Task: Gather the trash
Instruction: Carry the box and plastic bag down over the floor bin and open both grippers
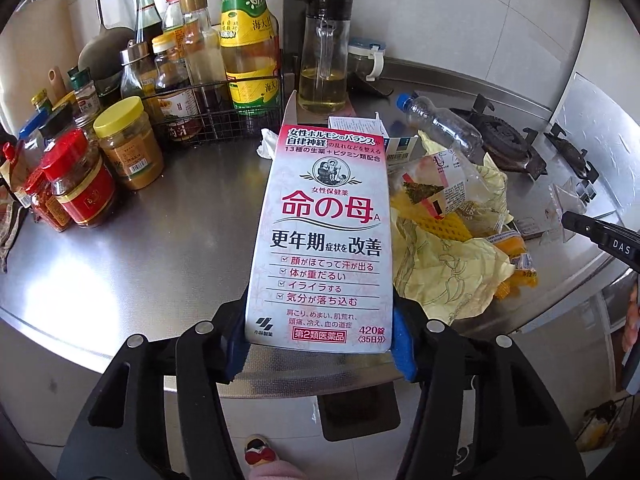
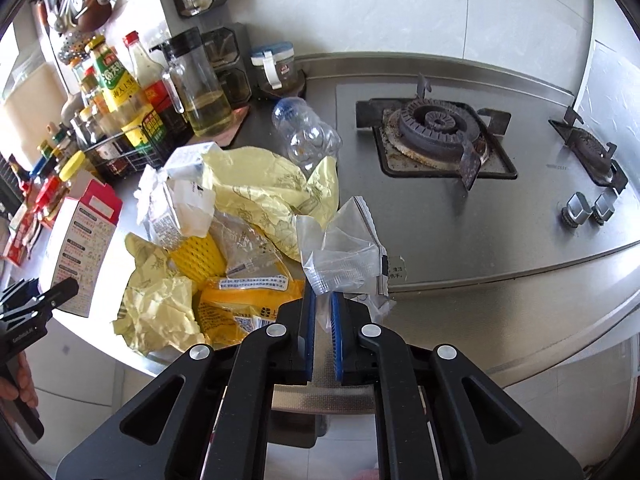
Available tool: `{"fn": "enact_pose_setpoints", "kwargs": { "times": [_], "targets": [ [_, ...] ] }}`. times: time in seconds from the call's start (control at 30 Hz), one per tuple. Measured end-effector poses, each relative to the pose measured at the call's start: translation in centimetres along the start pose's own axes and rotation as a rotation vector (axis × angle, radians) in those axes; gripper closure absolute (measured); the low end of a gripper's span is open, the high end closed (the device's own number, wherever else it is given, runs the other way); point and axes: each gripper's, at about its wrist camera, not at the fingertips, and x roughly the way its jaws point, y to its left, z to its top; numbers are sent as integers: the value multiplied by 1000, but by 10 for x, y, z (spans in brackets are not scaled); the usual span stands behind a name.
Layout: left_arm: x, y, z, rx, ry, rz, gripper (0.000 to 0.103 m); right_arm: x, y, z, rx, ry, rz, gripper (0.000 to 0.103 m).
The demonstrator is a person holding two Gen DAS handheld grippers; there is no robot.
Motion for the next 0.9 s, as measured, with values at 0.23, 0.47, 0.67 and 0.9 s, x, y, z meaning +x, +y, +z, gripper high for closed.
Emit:
{"fn": "enact_pose_setpoints", "kwargs": {
  "times": [0.23,0.47,0.67,0.9],
  "targets": [
    [-61,-9,-16,36,-69,-12,49,-52,16,-14,-37,-63,57,94],
    [-101,-20,-67,51,-55,-49,49,-78,45,-64,-95,-20,171,94],
    [-109,-27,-123,56,11,-86,49,-69,67,-118,-128,85,257,94],
    [-63,-27,-177,23,146,-112,49,-17,74,-168,-123,245,267,94]
  ]
}}
